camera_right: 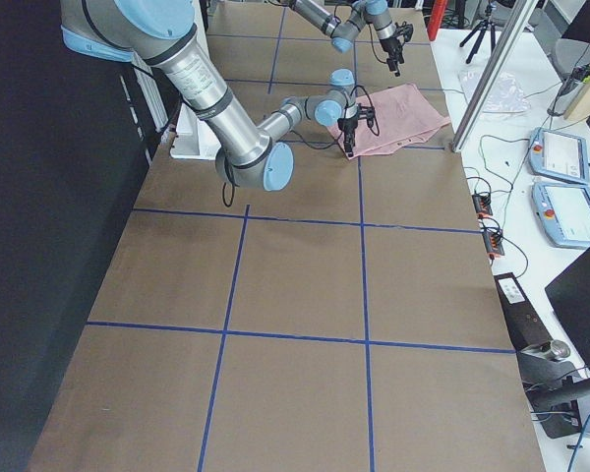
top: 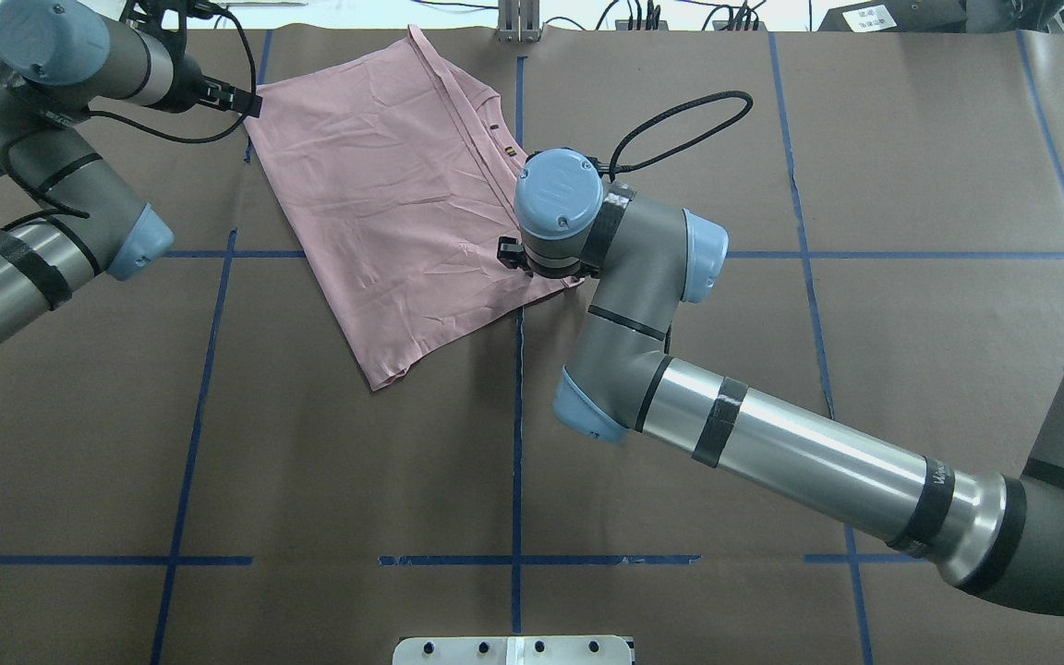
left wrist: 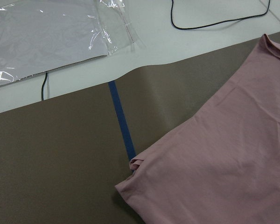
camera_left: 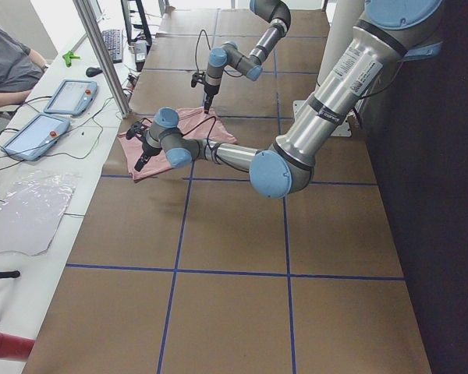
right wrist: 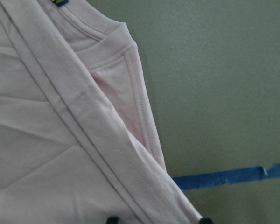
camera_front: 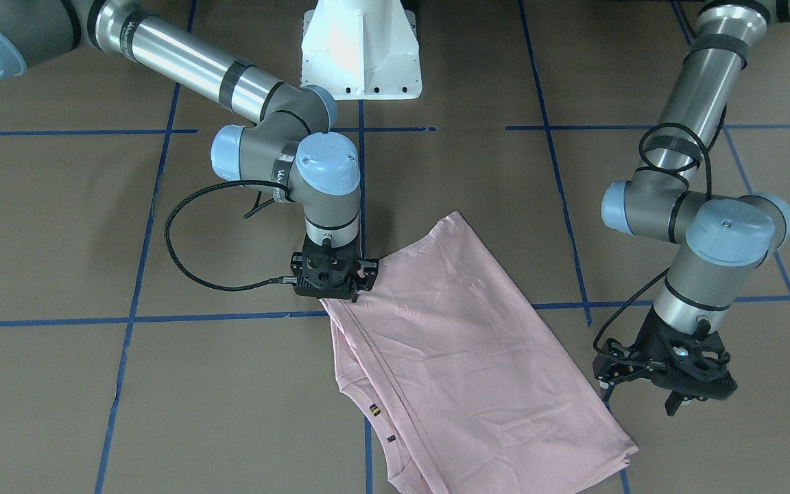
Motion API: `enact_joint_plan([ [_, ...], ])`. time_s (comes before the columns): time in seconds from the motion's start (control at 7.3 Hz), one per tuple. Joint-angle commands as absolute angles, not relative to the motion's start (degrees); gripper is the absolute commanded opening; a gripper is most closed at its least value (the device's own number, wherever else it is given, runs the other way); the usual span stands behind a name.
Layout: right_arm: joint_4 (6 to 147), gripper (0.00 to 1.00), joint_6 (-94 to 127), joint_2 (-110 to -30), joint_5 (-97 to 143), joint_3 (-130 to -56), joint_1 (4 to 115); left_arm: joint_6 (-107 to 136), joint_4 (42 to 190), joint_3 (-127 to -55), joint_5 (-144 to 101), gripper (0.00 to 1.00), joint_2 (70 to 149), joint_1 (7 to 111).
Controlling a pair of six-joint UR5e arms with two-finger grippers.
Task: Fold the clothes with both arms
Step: 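Lower the right gripper onto the folded shirt's middle while the left gripper holds its corner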
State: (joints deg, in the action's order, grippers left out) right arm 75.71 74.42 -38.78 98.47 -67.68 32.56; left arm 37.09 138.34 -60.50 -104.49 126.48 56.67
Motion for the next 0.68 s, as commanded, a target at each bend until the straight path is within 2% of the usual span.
enact_joint_plan([
  [0.0, 75.67, 0.0, 80.02, -38.76, 98.09, -67.76, 32.17, 37.09, 138.34, -60.47, -104.5, 1.0, 126.47, 56.6],
  [0.55, 75.67, 0.0, 81.47, -38.41, 97.56, -68.55, 31.99, 37.18, 138.43, -61.52, -104.5, 1.0, 125.68, 56.51],
])
